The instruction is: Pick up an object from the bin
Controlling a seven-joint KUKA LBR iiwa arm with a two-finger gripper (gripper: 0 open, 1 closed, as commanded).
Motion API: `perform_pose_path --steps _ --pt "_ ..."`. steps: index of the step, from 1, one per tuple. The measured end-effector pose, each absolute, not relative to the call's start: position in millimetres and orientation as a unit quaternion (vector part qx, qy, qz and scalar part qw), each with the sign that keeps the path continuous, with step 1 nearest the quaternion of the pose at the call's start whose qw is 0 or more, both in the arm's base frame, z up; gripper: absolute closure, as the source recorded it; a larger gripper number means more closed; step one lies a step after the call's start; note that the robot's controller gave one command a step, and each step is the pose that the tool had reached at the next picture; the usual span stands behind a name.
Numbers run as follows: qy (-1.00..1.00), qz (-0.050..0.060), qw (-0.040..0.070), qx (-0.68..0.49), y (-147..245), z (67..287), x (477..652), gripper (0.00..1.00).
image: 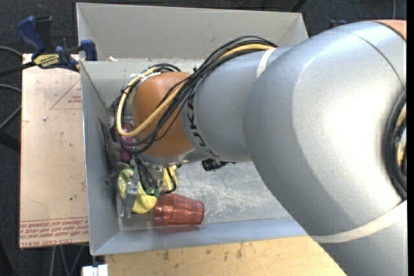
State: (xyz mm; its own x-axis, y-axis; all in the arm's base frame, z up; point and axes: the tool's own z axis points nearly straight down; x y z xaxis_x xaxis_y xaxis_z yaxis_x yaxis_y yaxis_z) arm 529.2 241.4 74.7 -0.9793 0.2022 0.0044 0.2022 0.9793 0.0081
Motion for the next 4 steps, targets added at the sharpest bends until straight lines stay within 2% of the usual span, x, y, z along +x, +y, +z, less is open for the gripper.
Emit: perform_pose_path --steps 1,2,3,4 --pt "-0.982 -0.005 -0.006 -0.189 243 74 505.8 0.0" --pt "-0.984 -0.001 0.0 -0.18 243 73 506.8 0.0" --pt "-0.989 -0.001 0.0 -0.147 243 75 544.3 1.0" --pt "-0.989 -0.001 0.0 -0.147 243 75 546.6 1.0"
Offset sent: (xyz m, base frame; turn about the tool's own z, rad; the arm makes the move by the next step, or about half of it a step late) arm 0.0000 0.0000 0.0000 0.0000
